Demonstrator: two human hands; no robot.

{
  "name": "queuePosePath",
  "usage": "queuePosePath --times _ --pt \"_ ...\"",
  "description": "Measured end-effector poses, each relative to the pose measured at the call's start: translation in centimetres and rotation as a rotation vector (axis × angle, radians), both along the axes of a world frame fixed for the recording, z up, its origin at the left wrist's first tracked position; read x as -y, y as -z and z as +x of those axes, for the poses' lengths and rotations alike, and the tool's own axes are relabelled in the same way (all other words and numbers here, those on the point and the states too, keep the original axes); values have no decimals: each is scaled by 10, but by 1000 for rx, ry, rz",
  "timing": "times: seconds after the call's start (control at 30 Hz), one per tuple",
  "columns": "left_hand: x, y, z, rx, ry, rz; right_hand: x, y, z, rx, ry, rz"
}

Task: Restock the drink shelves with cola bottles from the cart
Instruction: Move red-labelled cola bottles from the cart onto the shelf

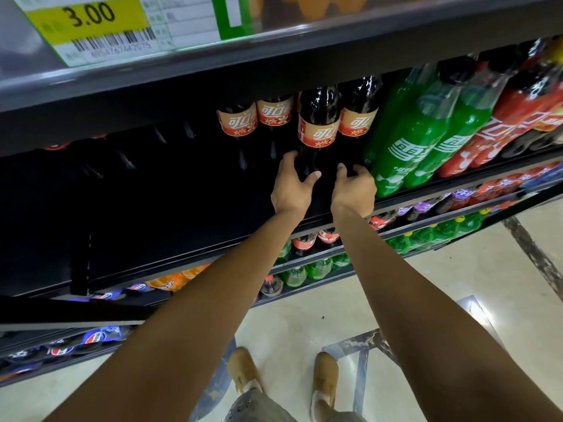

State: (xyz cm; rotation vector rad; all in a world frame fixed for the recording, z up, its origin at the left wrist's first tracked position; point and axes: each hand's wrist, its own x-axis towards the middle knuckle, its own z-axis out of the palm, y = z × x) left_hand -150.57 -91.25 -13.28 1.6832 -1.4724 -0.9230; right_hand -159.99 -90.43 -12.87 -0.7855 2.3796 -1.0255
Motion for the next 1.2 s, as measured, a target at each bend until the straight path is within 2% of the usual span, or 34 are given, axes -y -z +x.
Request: queuePosePath --times 0.73,1.2 --pt "9 -3 2 -25 19 68 1 -1 -5 46 -35 15" --pt "2 -2 2 -73 -26 125 -2 -7 -10 100 -153 18"
